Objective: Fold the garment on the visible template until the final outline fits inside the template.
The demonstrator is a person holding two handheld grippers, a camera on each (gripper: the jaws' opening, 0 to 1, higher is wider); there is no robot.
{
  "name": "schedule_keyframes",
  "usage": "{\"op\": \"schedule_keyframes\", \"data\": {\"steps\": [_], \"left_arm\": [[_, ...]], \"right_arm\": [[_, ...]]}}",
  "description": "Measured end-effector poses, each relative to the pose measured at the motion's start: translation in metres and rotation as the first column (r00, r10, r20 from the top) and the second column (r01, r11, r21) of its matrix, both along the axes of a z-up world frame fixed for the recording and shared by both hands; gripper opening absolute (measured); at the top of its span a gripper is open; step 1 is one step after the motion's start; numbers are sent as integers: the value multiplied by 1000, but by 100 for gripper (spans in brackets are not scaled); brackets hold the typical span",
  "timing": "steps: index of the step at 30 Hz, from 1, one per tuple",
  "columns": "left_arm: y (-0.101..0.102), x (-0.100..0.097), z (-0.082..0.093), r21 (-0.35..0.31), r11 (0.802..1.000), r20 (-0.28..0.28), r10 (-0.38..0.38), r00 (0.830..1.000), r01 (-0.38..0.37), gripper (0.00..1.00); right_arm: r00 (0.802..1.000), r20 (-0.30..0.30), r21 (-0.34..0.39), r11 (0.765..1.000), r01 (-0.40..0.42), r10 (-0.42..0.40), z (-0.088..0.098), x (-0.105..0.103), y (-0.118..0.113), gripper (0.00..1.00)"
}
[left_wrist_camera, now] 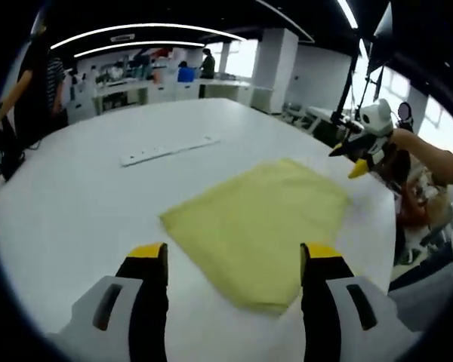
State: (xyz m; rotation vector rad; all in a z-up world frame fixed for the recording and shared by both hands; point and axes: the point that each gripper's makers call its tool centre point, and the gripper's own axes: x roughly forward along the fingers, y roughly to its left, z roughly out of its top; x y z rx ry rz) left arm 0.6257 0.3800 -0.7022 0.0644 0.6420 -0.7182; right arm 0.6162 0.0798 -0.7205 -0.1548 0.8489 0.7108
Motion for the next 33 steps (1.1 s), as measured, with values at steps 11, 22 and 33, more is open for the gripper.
{"op": "schedule_keyframes", "data": {"steps": [11, 22, 33], "left_arm": [[2, -37, -14, 47, 999, 19, -7, 1000, 6, 53], [4, -59, -42, 36, 998, -5, 52, 999, -52, 36], [-5, -66, -58, -22, 992, -44, 127, 991, -128, 19]], "right_arm": [[1000, -28, -2, 1000, 10, -10, -20, -28, -10, 65], [999, 0, 22, 999, 48, -48, -30, -46, -11, 52], [996, 22, 13, 996, 89, -90, -45, -54, -11, 26]]}}
